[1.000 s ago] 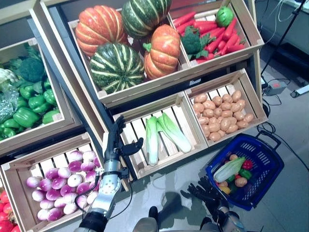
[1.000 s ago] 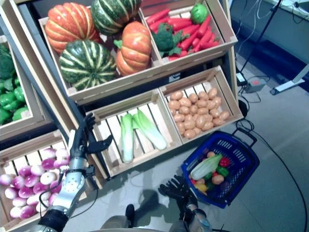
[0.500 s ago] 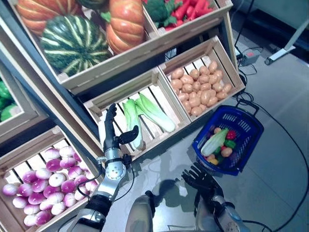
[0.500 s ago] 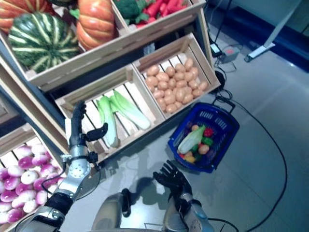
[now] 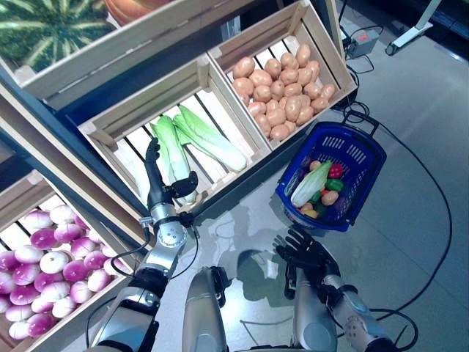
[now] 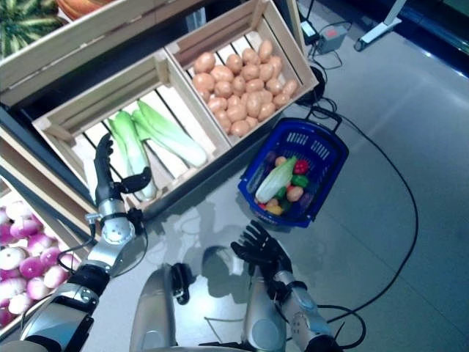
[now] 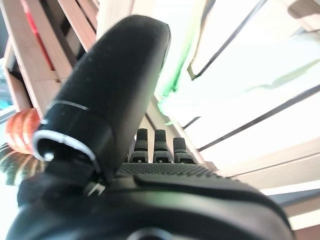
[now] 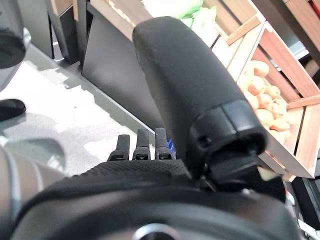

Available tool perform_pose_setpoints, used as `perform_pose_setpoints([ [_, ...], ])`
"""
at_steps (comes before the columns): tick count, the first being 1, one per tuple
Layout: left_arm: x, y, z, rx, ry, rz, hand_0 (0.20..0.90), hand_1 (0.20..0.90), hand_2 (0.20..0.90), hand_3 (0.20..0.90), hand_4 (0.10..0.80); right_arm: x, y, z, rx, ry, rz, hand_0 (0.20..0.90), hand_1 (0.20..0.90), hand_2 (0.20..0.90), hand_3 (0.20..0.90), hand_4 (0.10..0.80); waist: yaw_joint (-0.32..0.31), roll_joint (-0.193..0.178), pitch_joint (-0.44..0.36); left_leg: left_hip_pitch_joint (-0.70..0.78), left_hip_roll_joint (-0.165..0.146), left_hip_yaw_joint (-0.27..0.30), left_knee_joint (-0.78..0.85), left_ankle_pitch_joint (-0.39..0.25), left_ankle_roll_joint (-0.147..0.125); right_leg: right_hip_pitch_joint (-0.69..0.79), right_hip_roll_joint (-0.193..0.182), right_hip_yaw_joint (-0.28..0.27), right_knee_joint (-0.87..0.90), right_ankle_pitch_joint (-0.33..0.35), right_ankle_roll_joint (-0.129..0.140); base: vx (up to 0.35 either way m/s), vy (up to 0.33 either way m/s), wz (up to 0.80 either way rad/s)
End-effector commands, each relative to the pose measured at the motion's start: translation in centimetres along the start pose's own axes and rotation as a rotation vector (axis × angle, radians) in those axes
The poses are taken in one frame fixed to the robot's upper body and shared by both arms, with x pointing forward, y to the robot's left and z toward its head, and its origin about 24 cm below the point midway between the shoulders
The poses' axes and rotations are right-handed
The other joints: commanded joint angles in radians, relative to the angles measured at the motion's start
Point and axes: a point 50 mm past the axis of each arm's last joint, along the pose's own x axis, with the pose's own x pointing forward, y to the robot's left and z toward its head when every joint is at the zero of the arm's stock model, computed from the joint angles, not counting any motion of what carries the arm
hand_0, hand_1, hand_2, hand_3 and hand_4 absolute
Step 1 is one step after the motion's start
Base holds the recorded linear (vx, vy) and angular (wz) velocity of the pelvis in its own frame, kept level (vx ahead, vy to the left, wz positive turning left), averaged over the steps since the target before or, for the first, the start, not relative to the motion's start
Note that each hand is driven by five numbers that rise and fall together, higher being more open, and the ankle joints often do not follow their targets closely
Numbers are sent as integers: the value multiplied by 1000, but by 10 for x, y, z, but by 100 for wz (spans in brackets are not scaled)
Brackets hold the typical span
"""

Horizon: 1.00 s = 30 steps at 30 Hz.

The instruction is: Put vegetables into the basket

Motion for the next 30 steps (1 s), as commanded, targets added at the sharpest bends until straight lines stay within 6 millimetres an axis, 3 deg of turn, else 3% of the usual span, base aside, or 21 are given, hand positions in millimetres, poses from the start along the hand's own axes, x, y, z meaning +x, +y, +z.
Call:
perform_pose_setpoints([
  [1,31,19,38,-40,-157,141,900,900,900,900,800,-4,8,5,42,-48,63,900,900,900,900,800,-9,12,-37,8,26,-14,93,-81,6,33,-22,53,19,23,1,0,0,0],
  [13,74,33,75,-13,-127,277,900,900,900,900,800,15,3,41,58,-137,62,900,900,900,900,800,-16,8,32,-204,34,-69,205,-97,-8,-168,1,81,117,8,3,-62,-2,3],
  [21,98,30,104,-66,-88,198,900,900,900,900,800,22,0,56,71,-180,34,900,900,900,900,800,-26,-1,51,-288,47,-73,249,-111,-11,-241,5,69,142,6,6,-42,-12,0],
  [30,118,48,113,-100,5,166,900,900,900,900,800,15,-13,60,90,-221,4,900,900,900,900,800,-42,-11,68,-360,64,-72,306,-128,-3,-300,1,63,180,-3,7,-12,-6,1],
])
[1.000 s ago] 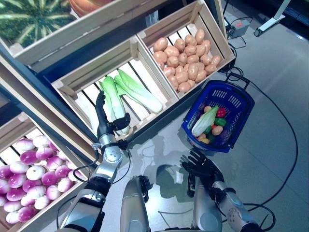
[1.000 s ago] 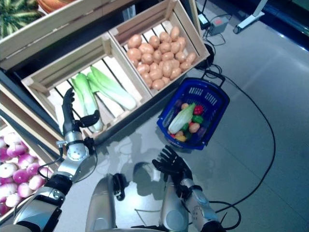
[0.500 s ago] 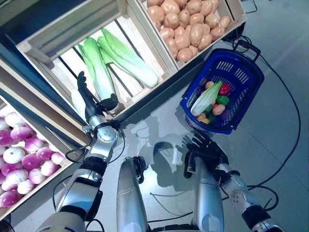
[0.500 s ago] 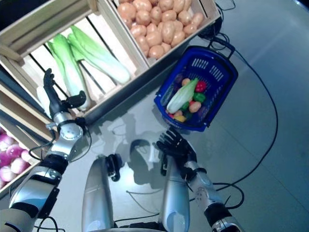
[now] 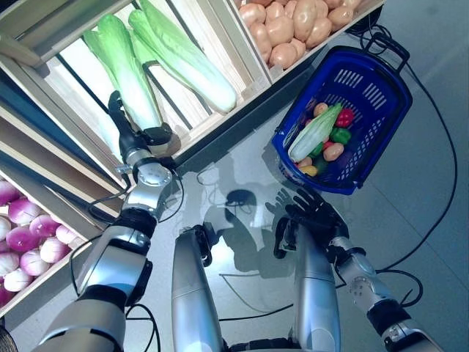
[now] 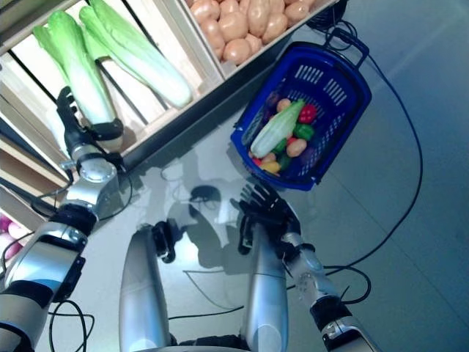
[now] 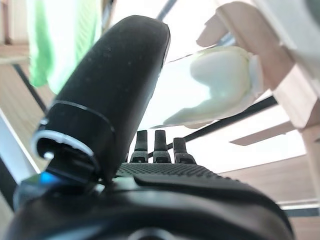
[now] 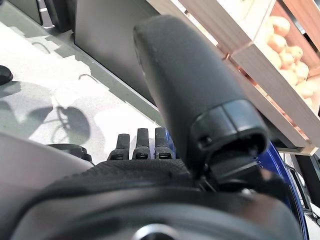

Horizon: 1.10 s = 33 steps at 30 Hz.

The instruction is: Put vegetables into the basket

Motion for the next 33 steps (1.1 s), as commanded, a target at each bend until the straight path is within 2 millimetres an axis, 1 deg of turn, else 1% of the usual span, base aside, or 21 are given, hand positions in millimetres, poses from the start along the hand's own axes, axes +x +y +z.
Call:
perform_pose_setpoints([
  [1,25,18,42,-60,-73,-21,900,900,900,900,800,-23,-18,-10,34,-10,-53,900,900,900,900,800,-35,13,-24,25,31,20,50,-91,19,53,-26,57,-63,48,51,0,0,0],
  [4,29,22,41,-79,-23,-26,900,900,900,900,800,-23,-18,-8,34,-21,-51,900,900,900,900,800,-39,10,-21,13,37,20,60,-93,20,43,-27,55,-57,47,51,-22,-11,0],
  [6,35,32,38,-97,25,-7,900,900,900,900,800,-24,-19,-5,38,-32,-45,900,900,900,900,800,-45,9,-16,4,44,22,65,-94,20,36,-26,54,-55,46,50,-39,0,1],
  [7,36,33,37,-100,37,-1,900,900,900,900,800,-24,-20,-5,39,-33,-44,900,900,900,900,800,-46,9,-15,2,45,23,66,-94,20,35,-25,54,-55,46,49,-45,2,2],
  [8,39,40,33,-124,90,22,900,900,900,900,800,-23,-19,-4,44,-42,-44,900,900,900,900,800,-49,8,-12,-3,48,24,70,-95,20,30,-26,53,-53,46,49,-40,-2,1],
  [10,42,46,28,-142,138,62,900,900,900,900,800,-22,-19,-2,49,-52,-46,900,900,900,900,800,-52,7,-8,-7,50,25,73,-97,19,29,-27,51,-54,45,48,-49,-11,0],
  [14,43,52,14,-176,247,69,900,900,900,900,800,-20,-20,-1,57,-61,-56,900,900,900,900,800,-56,5,-6,0,56,29,67,-96,19,35,-28,48,-62,46,47,-28,-10,1],
  [15,43,53,11,-182,266,61,665,665,665,665,643,-19,-19,-1,59,-64,-60,900,900,900,900,800,-57,4,-5,4,56,30,62,-94,18,39,-27,47,-65,46,47,0,0,0],
  [16,43,53,8,-179,286,59,575,575,575,575,584,-18,-19,-1,60,-67,-67,900,900,900,900,800,-57,4,-7,11,56,32,57,-94,17,45,-26,47,-70,47,46,0,0,0],
  [17,43,53,5,-174,299,58,300,300,300,300,400,-16,-18,0,60,-70,-68,900,900,900,900,800,-58,5,-7,21,56,35,48,-91,17,54,-24,47,-77,48,47,0,0,0],
  [29,40,62,-13,-178,346,37,300,300,300,300,400,-13,-12,5,47,-87,-64,900,900,900,900,800,-57,16,-23,157,59,64,-90,-48,4,174,-2,60,-180,68,48,16,-1,-4],
  [33,36,69,-30,-173,352,17,300,300,300,300,400,-15,-10,2,44,-81,-59,900,900,900,900,800,-54,28,-61,280,55,90,-220,2,-2,280,9,61,-268,88,43,59,-3,-7],
])
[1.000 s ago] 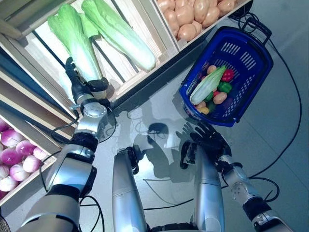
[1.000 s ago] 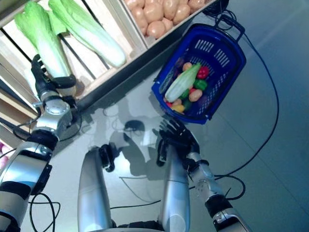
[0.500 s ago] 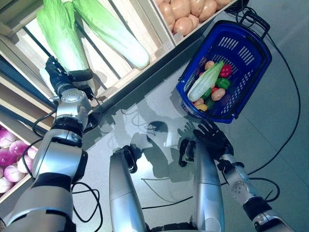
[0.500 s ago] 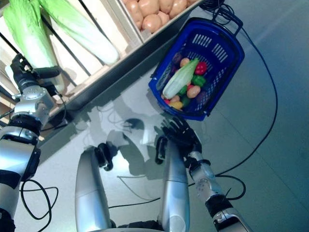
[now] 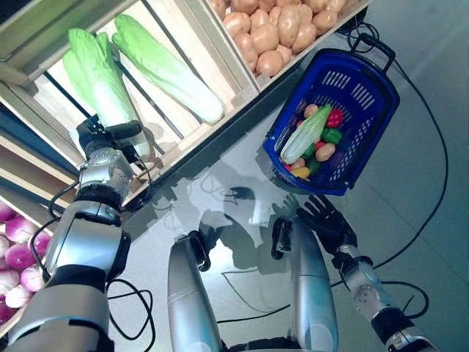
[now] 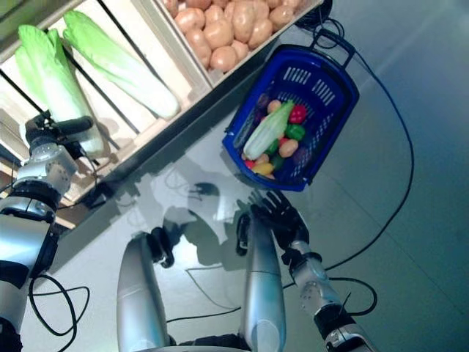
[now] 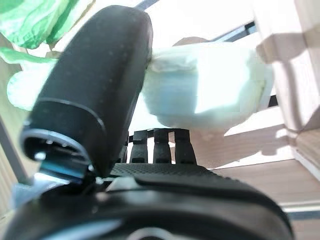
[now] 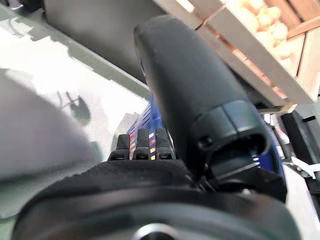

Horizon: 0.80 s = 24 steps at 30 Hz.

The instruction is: Put vegetables into the basket

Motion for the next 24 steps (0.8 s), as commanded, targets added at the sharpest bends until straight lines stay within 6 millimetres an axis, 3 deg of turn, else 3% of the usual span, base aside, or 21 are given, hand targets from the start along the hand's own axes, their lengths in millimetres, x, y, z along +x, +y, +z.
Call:
perform_pose_setpoints([
  [1,6,25,-1,13,-35,23,300,300,300,300,400,-2,8,13,-7,-85,41,900,900,900,900,800,-19,31,-64,125,12,30,-108,3,-3,139,-20,61,-152,83,31,65,-7,-12],
  [11,2,40,-30,58,-74,-40,300,300,300,300,400,-16,12,-1,8,-75,55,900,900,900,900,800,7,48,-173,358,-39,72,-351,104,21,346,-36,16,-343,155,25,74,-11,-4],
  [17,-16,39,-70,109,-129,-128,300,300,300,300,400,-32,22,-21,68,-58,96,900,900,900,900,800,35,64,-282,602,-108,93,-632,205,37,590,-34,-39,-610,232,40,141,-34,7],
  [24,-41,31,-108,140,-154,-209,300,300,300,300,400,-38,34,-26,94,-63,164,900,900,900,900,800,53,83,-377,771,-151,109,-890,303,32,798,-11,-83,-905,334,61,126,-25,3],
])
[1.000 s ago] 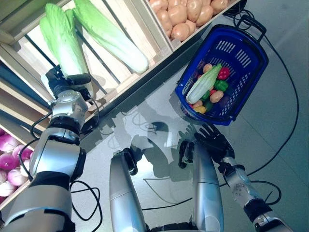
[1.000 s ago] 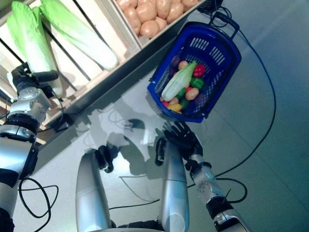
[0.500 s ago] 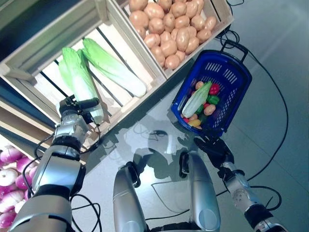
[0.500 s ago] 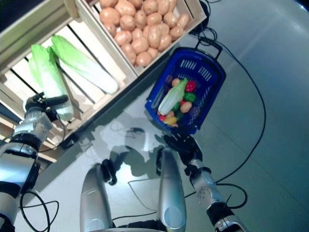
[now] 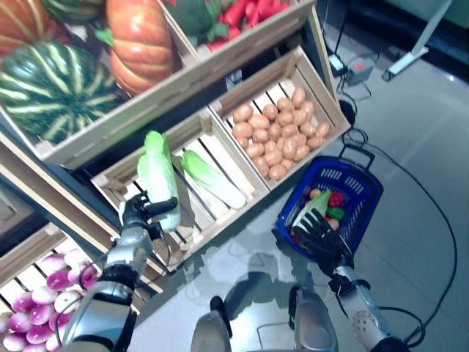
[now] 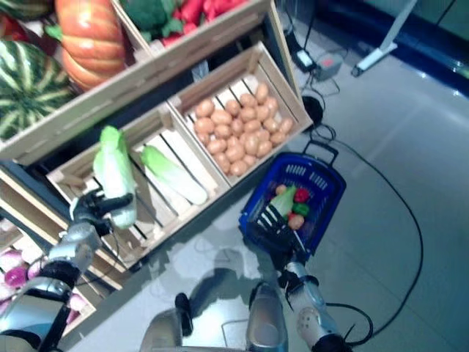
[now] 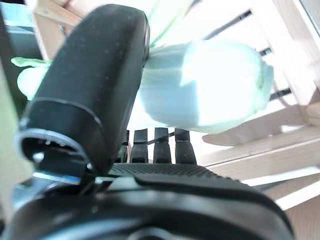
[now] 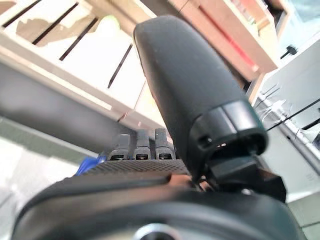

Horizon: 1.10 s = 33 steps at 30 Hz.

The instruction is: Put vegetables into the basket

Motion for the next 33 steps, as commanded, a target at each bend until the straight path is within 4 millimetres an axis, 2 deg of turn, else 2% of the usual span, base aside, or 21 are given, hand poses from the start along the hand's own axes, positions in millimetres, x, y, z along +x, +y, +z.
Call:
perform_pose_setpoints([
  [1,-7,6,56,9,-382,22,300,300,300,300,400,4,38,9,21,-119,225,900,900,900,900,800,13,-14,-161,27,-73,7,-80,75,68,162,-41,13,-328,239,14,36,-33,6],
  [6,-17,-8,54,27,-446,-33,300,300,300,300,400,3,48,8,24,-120,308,900,900,900,900,800,32,-11,-186,64,-81,-2,-157,100,68,207,-36,0,-401,275,23,10,-37,1],
  [8,-34,-33,64,43,-554,-127,300,300,300,300,400,4,59,2,-3,-46,394,900,900,900,900,800,61,-18,-211,98,-89,-12,-228,118,68,255,-32,-29,-467,302,33,-11,-121,13],
  [10,-39,-38,67,63,-592,-154,300,300,300,300,400,4,62,2,6,-42,420,900,900,900,900,800,68,-23,-216,102,-91,-18,-238,117,67,267,-30,-38,-484,309,34,-21,-85,11],
  [12,-54,-54,73,92,-673,-217,300,300,300,300,400,8,73,6,54,-42,473,900,900,900,900,800,87,-35,-225,110,-93,-25,-244,112,64,290,-29,-61,-519,325,36,-9,-101,11],
  [20,-91,-75,95,211,-916,-396,300,300,300,300,400,15,92,13,227,-3,582,900,900,900,900,800,128,-54,-241,130,-87,-35,-244,95,63,323,-19,-94,-547,334,34,11,-67,11],
  [24,-102,-89,101,301,-989,-498,300,300,300,300,400,20,109,31,313,-49,747,900,900,900,900,800,143,-60,-242,138,-83,-42,-244,90,59,335,-14,-107,-549,330,34,1,-69,2],
  [33,-113,-112,100,426,-1044,-615,300,300,300,300,400,35,130,81,310,-250,815,900,900,900,900,800,157,-65,-245,157,-79,-68,-244,79,60,358,-1,-114,-546,316,31,25,-46,7],
])
